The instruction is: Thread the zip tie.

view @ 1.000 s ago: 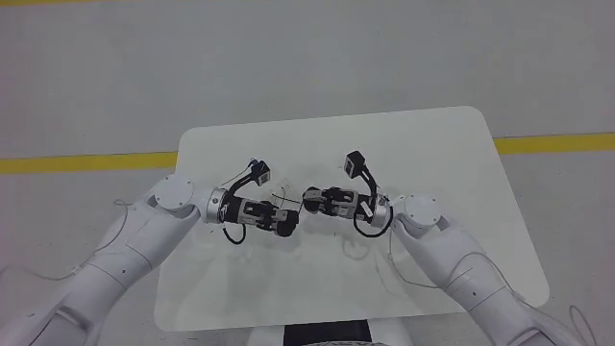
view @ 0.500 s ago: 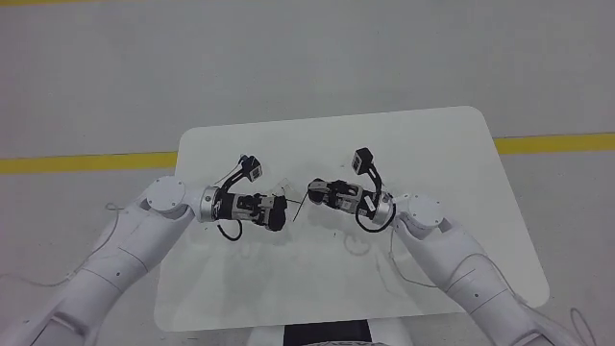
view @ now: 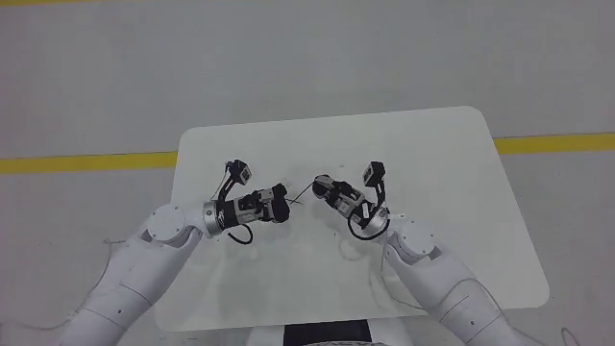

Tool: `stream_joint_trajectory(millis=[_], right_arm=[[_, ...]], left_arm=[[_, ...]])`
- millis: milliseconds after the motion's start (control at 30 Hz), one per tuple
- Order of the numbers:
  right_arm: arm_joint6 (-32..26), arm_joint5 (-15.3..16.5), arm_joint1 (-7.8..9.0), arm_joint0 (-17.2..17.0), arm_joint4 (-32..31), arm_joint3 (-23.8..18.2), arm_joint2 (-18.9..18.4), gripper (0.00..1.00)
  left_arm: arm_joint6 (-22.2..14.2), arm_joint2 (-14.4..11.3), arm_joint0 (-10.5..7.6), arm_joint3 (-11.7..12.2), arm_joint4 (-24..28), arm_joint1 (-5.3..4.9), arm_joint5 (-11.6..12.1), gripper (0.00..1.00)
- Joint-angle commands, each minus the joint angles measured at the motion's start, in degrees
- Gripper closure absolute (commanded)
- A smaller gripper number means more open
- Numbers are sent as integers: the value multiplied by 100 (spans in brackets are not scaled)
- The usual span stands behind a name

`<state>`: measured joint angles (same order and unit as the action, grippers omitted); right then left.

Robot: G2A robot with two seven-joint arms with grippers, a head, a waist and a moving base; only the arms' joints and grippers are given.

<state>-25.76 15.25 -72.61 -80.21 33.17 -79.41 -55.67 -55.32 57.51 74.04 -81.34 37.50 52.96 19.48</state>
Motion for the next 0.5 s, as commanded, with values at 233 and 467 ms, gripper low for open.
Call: stream_joint_trajectory(millis=[233,467], right_arm=[[57,-37,-1,-13,-47,-14,0,100],[927,-177,-65,-293,-296,-377,131,100]], left_arm=[[29,-19,-4,10,11,-1,-10,0],[366,-265,76,41,-10,112,0,0]])
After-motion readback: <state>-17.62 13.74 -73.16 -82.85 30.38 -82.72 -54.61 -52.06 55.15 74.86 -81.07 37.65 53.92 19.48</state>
